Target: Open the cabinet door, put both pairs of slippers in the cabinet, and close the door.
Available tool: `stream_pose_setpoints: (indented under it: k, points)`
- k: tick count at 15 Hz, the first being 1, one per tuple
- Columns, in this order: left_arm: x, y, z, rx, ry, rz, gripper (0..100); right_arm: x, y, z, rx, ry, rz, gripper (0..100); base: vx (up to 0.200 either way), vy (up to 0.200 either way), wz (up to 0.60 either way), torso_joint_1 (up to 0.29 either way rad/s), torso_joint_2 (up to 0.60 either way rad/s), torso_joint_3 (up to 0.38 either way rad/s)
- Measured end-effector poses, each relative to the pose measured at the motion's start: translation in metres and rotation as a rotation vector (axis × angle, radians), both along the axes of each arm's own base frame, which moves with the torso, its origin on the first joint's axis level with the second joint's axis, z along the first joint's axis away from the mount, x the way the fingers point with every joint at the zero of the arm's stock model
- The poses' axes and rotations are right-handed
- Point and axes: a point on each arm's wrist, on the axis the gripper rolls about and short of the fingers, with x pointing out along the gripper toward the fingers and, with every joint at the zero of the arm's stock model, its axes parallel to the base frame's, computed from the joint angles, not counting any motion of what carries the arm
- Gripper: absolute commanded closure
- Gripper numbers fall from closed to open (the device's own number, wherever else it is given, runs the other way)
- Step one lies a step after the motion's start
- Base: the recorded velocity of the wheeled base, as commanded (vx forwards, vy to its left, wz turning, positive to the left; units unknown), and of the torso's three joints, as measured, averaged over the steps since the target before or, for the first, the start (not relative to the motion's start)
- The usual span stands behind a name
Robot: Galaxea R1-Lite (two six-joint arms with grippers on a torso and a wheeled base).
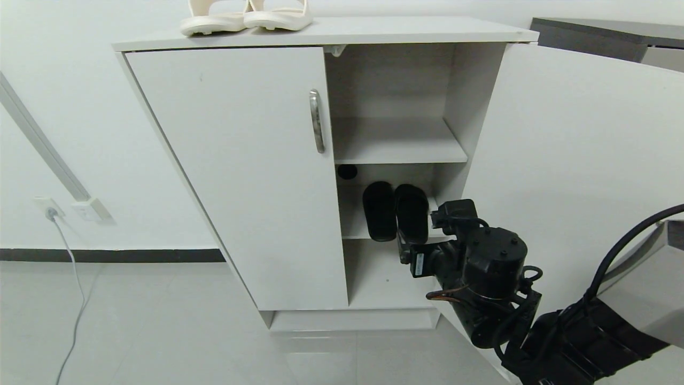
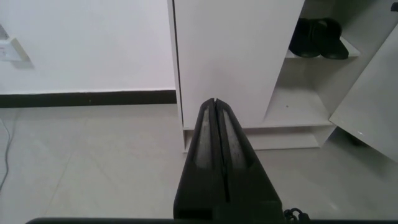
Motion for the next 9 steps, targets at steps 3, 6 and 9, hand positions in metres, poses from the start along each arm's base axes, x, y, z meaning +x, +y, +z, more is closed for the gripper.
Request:
stream_pose_setpoints:
  k: [3, 6, 9]
  points:
    - [0.0000, 0.0000, 0.0000, 0.000, 0.000, 0.000, 100, -0.0006, -0.0001, -0.0008, -0.004, 0.002, 0.001, 0, 0.000, 0.000, 0.00, 0.000, 0.00, 0.000]
    - [0.0000, 0.0000, 0.0000, 0.000, 0.000, 0.000, 100, -0.0006, -0.0004, -0.0011, -0.005, 0.003, 0.001, 0, 0.000, 0.000, 0.00, 0.000, 0.00, 0.000]
    - [0.0000, 0.0000, 0.0000, 0.000, 0.000, 0.000, 100, -0.0005, -0.0005, -0.0010, -0.004, 0.003, 0.000, 0, 0.000, 0.000, 0.00, 0.000, 0.00, 0.000]
